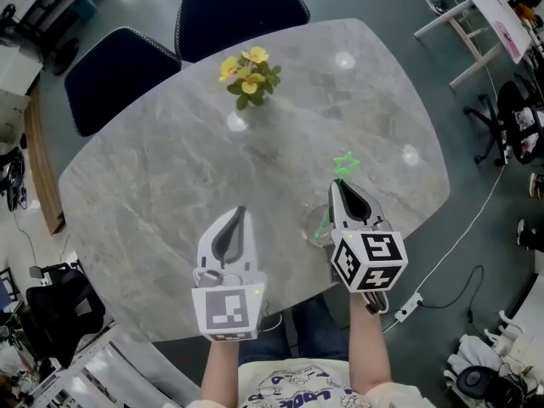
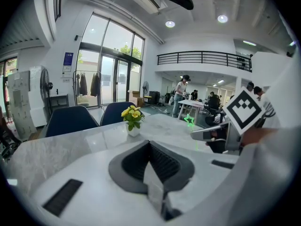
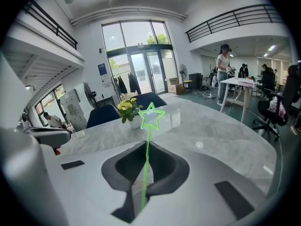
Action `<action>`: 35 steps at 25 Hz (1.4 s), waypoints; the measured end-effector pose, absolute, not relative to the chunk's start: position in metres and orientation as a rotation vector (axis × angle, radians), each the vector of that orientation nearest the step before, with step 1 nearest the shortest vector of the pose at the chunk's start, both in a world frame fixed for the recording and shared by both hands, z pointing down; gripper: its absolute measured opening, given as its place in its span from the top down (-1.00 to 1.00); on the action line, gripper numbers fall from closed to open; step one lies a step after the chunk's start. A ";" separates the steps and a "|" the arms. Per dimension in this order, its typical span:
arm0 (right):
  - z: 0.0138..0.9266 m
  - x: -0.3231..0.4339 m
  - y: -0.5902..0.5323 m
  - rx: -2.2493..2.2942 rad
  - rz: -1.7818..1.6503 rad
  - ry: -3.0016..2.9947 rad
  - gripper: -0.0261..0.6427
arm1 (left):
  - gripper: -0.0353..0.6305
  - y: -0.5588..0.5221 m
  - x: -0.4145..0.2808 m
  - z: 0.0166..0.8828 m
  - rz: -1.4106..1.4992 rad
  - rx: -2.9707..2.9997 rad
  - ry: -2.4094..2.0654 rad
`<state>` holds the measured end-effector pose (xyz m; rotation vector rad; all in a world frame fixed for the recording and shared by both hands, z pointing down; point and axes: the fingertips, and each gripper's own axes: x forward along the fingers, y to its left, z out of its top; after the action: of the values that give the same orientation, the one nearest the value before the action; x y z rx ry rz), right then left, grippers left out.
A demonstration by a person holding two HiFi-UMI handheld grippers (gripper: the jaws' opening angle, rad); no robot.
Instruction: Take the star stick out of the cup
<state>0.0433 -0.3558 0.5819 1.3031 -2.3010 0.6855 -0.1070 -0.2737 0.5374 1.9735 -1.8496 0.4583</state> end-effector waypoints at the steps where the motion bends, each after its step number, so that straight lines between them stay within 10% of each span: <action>1: 0.581 0.043 -0.355 1.306 0.695 -2.307 0.83 | 0.89 -0.273 -0.107 0.537 0.457 1.975 -1.850; 35: 0.343 0.086 -0.303 1.510 0.233 -2.722 0.85 | 0.89 -0.238 -0.093 0.357 0.231 2.198 -2.192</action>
<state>0.0857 -0.3029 0.3430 1.5102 -2.7219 0.2326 -0.0925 -0.2383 0.3565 2.1984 -2.1915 0.2308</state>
